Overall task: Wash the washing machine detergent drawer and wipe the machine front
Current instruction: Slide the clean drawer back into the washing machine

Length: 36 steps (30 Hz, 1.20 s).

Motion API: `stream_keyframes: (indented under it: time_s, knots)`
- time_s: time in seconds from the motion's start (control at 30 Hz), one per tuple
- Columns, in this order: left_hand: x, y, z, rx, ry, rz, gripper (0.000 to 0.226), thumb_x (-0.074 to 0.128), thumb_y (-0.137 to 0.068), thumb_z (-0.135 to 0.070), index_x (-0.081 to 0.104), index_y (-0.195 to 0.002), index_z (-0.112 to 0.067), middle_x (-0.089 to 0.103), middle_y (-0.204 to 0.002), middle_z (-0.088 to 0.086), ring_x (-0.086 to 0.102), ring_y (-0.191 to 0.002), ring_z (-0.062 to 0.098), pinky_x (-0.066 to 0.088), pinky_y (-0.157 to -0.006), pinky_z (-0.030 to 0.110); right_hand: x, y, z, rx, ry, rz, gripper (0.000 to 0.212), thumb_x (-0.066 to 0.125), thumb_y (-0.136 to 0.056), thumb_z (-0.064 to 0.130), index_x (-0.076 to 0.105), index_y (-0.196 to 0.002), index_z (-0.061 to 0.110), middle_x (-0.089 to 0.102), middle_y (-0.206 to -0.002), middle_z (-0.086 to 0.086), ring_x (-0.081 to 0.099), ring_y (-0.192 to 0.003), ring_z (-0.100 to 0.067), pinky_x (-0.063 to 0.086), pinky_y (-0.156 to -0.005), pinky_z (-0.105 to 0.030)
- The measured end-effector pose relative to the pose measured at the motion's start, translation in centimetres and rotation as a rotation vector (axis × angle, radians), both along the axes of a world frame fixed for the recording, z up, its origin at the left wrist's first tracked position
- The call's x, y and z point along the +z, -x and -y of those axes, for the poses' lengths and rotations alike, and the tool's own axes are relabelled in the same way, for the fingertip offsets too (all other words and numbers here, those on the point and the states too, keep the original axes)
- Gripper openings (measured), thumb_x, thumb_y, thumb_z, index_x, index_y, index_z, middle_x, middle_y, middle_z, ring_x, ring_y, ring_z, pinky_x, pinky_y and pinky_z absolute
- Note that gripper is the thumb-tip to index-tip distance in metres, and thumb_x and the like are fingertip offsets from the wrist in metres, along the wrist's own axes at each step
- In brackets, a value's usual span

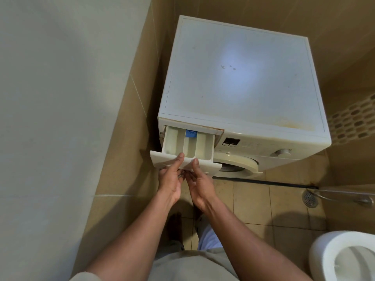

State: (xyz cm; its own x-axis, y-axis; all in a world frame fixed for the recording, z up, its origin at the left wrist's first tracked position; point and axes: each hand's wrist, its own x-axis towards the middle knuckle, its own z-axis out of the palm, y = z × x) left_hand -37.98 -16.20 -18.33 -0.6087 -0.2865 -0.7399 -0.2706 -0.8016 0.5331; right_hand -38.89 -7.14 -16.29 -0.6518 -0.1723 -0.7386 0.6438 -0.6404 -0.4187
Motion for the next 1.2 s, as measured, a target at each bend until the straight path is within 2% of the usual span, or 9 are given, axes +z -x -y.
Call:
stream_keyframes:
  time_s: [0.2,0.4,0.53,0.7,0.87,0.97,1.07,1.13,1.2]
  knots:
    - [0.2,-2.7,-0.7,0.008,-0.009,0.015,0.037,0.078,-0.082,-0.012,0.065,-0.116,-0.008,0.069,-0.12,0.024,0.069,-0.11,0.034,0.052,-0.102,0.045,-0.5,-2.7,-0.8,0.012,0.021,-0.001,0.045,0.071,-0.085,0.02,0.06,-0.12,-0.007,0.071,-0.114,-0.022,0.068,-0.113,-0.028,0.055,-0.095,-0.031]
    - [0.5,-2.6,-0.8,0.018,-0.007,0.041,0.031,0.078,-0.082,-0.011,0.065,-0.111,-0.009,0.069,-0.119,0.022,0.068,-0.111,0.034,0.055,-0.096,0.04,-0.3,-2.5,-0.9,-0.003,0.035,0.01,0.032,0.069,-0.089,0.013,0.061,-0.114,-0.005,0.072,-0.106,-0.019,0.068,-0.11,-0.03,0.057,-0.093,-0.033]
    - [0.5,-2.1,-0.9,0.027,0.001,0.051,0.028,0.077,-0.083,-0.01,0.066,-0.109,-0.009,0.069,-0.112,0.021,0.067,-0.106,0.034,0.056,-0.091,0.039,-0.6,-2.2,-1.0,0.002,0.034,0.018,0.051,0.073,-0.082,0.015,0.057,-0.124,-0.01,0.072,-0.103,-0.02,0.068,-0.108,-0.029,0.056,-0.095,-0.033]
    - [0.2,-1.9,-1.3,0.054,0.02,0.064,0.03,0.077,-0.082,-0.01,0.066,-0.11,-0.008,0.068,-0.109,0.021,0.067,-0.103,0.034,0.055,-0.096,0.044,-0.6,-2.1,-1.0,-0.024,0.039,0.02,0.061,0.072,-0.081,0.014,0.052,-0.131,-0.014,0.071,-0.1,-0.018,0.07,-0.099,-0.025,0.059,-0.082,-0.028]
    - [0.6,0.2,-1.0,0.049,0.046,0.037,0.032,0.078,-0.083,-0.014,0.064,-0.112,-0.009,0.067,-0.111,0.021,0.067,-0.104,0.034,0.056,-0.096,0.043,0.1,0.0,-0.5,-0.045,0.032,0.042,0.052,0.071,-0.087,0.013,0.05,-0.129,-0.009,0.066,-0.108,-0.021,0.069,-0.101,-0.026,0.059,-0.083,-0.03]
    - [0.8,2.8,-0.3,0.011,0.07,0.03,0.044,0.078,-0.084,-0.019,0.06,-0.121,-0.005,0.067,-0.112,0.021,0.068,-0.106,0.033,0.057,-0.094,0.042,0.4,2.8,0.1,0.013,0.023,0.03,0.037,0.07,-0.087,0.017,0.055,-0.114,-0.004,0.062,-0.115,-0.022,0.063,-0.112,-0.029,0.053,-0.101,-0.039]
    - [0.7,5.4,0.5,-0.03,0.068,0.01,0.045,0.079,-0.083,-0.022,0.059,-0.12,-0.007,0.066,-0.113,0.02,0.068,-0.103,0.031,0.057,-0.095,0.043,0.5,5.6,0.6,0.052,-0.012,0.022,0.032,0.066,-0.092,0.02,0.056,-0.11,-0.005,0.06,-0.119,-0.022,0.059,-0.118,-0.031,0.047,-0.108,-0.044]
    - [0.6,7.0,0.8,-0.038,0.067,0.012,0.052,0.081,-0.081,-0.025,0.059,-0.124,-0.006,0.067,-0.118,0.021,0.068,-0.107,0.033,0.057,-0.096,0.044,0.8,7.2,0.9,0.077,-0.023,0.015,0.032,0.064,-0.095,0.022,0.056,-0.109,-0.005,0.059,-0.117,-0.022,0.058,-0.117,-0.031,0.047,-0.108,-0.041]
    - [0.5,8.4,1.0,-0.03,0.07,0.021,0.056,0.083,-0.079,-0.025,0.06,-0.127,-0.007,0.068,-0.122,0.022,0.068,-0.107,0.033,0.057,-0.096,0.044,1.0,8.6,1.2,0.1,-0.015,0.02,0.031,0.061,-0.097,0.024,0.056,-0.107,-0.005,0.06,-0.112,-0.021,0.059,-0.113,-0.029,0.052,-0.099,-0.037]
